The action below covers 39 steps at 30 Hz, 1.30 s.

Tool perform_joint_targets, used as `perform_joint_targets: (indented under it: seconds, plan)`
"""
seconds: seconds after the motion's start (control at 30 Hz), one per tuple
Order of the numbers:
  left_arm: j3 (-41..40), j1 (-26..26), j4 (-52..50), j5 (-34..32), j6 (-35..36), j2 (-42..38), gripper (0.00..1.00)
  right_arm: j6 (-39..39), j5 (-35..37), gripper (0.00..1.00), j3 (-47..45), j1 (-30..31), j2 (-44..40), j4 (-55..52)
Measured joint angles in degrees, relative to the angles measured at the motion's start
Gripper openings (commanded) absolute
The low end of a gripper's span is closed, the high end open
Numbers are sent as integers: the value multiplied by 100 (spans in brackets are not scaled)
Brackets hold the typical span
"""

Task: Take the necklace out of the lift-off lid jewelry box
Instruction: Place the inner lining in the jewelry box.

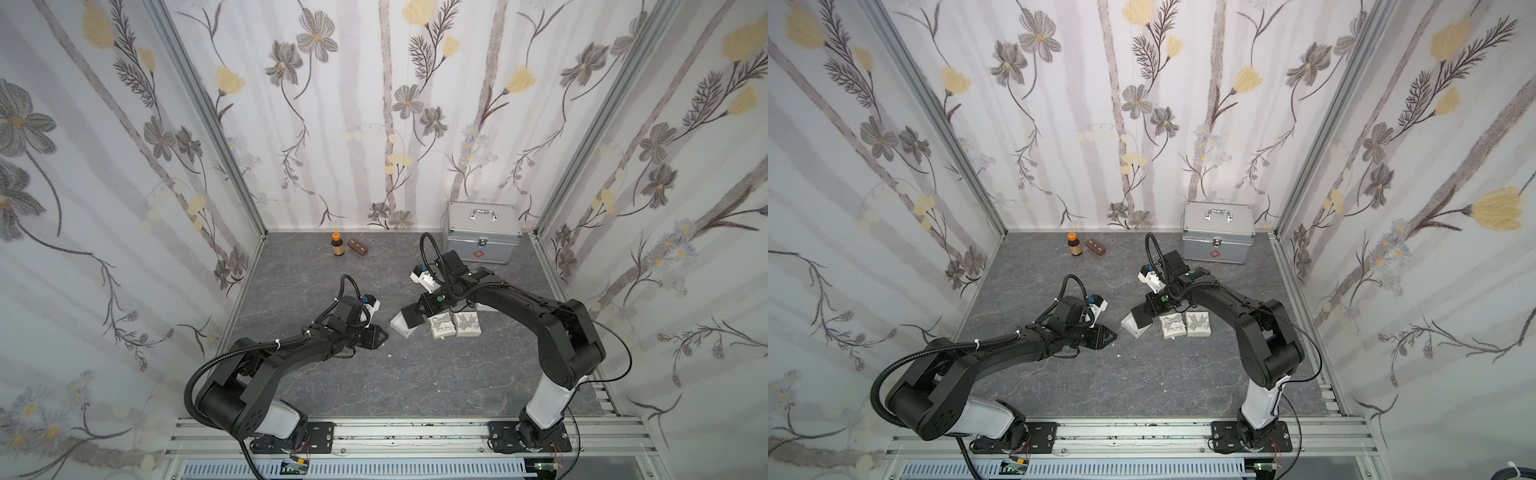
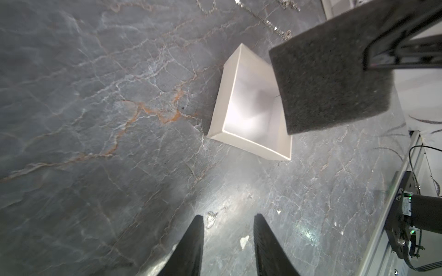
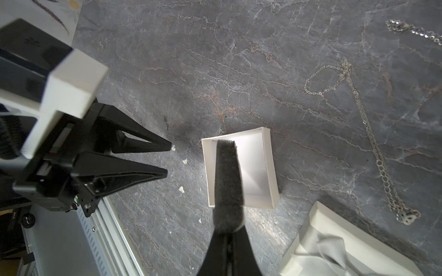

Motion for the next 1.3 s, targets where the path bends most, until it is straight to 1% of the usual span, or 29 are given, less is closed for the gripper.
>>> perform_joint_targets:
  seconds: [0.17, 0.57, 0.87, 1.07, 1.1, 1.13, 1.2, 1.27, 1.3]
  plan:
    - [269, -81, 166, -114, -42, 492, 32, -35, 2, 0, 96, 68, 151, -136]
    - [1139, -140, 286, -422, -57, 1204, 29, -55, -2, 0, 127, 83, 555, -280]
    - [1322, -151, 227, -481, -52, 1453, 29, -46, 24, 0, 188, 151, 675, -201]
    - [1467, -155, 190, -483, -48, 1526, 29, 79, 706, 0, 214, 345, 859, -157]
    - [1486, -155, 188, -485, -46, 1526, 29, 83, 850, 1, 214, 382, 876, -162]
    - [1508, -157, 186, -485, -22, 1526, 29, 114, 988, 7, 214, 415, 881, -160]
    - [1519, -157, 186, -483, -2, 1513, 30, 166, 1204, 22, 216, 466, 872, -151]
    - [1519, -157, 151, -483, -2, 1471, 30, 203, 1423, 28, 219, 511, 835, -153]
    - [1519, -157, 127, -485, -2, 1434, 30, 203, 1543, 29, 219, 529, 789, -155]
